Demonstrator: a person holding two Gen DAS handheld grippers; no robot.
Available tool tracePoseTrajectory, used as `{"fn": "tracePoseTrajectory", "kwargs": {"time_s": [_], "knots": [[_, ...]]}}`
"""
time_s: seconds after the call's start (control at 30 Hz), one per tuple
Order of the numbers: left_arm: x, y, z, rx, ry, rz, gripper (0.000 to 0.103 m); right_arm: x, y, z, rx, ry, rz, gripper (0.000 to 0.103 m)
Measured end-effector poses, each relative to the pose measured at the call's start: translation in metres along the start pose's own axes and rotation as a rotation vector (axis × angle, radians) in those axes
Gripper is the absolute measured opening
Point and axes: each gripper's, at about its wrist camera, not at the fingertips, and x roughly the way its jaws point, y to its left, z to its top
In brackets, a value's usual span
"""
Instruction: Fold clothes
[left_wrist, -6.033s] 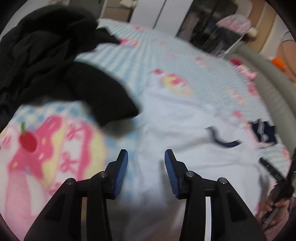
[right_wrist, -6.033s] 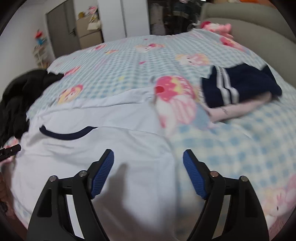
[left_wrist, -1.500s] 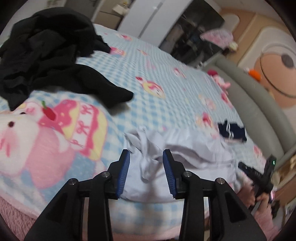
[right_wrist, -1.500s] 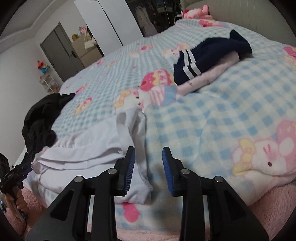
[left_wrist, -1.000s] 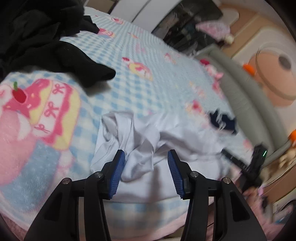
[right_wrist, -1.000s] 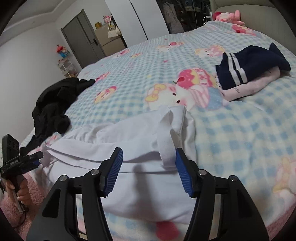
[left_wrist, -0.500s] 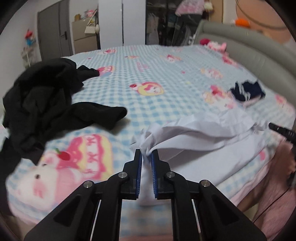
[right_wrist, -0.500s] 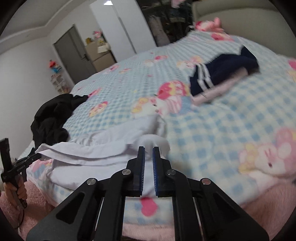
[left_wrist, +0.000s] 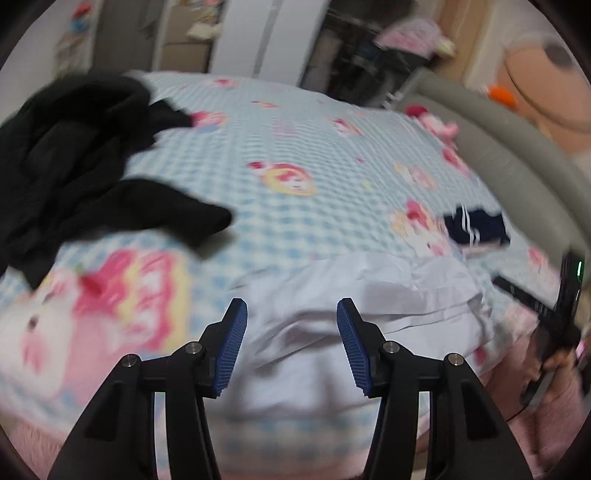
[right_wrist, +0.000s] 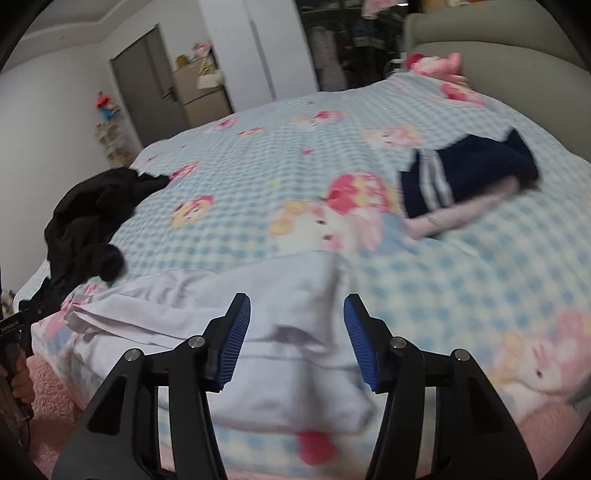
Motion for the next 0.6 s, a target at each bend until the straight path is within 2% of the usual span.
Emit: {"fn": "tracePoseTrajectory", "kwargs": {"time_s": [0.07, 0.17, 0.2, 0.27, 0.3, 0.33, 0.43, 0.5, 0.53, 0.6], "knots": [[0.017, -0.026, 0.002, 0.086, 0.014, 0.039, 0.045, 0.018, 0.016, 0.006, -0.032, 0.025, 0.034, 0.054], [0.048, -0.042, -0.003, 0.114, 0.129, 0.104, 0.044, 0.042, 0.027, -0.004, -0.062, 0.094, 0.012, 0.054], [0.053, -0.043, -0.005, 0.11, 0.16, 0.112, 0.044, 0.046, 0.025, -0.01, -0.069, 0.114, -0.005, 0.054], [0.049, -0.033, -0.015, 0.061, 0.195, 0.082, 0.044, 0.053, 0.022, -0.024, -0.079, 0.155, -0.035, 0.054], [0.043, -0.025, -0.018, 0.016, 0.196, 0.044, 0.044, 0.049, 0.013, -0.032, -0.064, 0.164, -0.028, 0.054], [0.031, -0.011, -0.022, -0.081, 0.166, -0.03, 0.044, 0.038, 0.003, -0.038, -0.03, 0.156, -0.01, 0.054], [-0.002, 0.045, -0.04, -0.454, 0.069, -0.239, 0.044, 0.005, -0.028, -0.051, 0.104, 0.114, 0.053, 0.056], [-0.009, 0.072, -0.052, -0.589, 0.042, -0.28, 0.044, -0.008, -0.048, -0.053, 0.216, 0.081, 0.091, 0.067], [-0.01, 0.081, -0.056, -0.623, 0.04, -0.278, 0.044, -0.01, -0.057, -0.054, 0.261, 0.075, 0.103, 0.068], [-0.007, 0.088, -0.062, -0.636, 0.056, -0.229, 0.044, -0.014, -0.074, -0.055, 0.349, 0.062, 0.128, 0.068]]}}
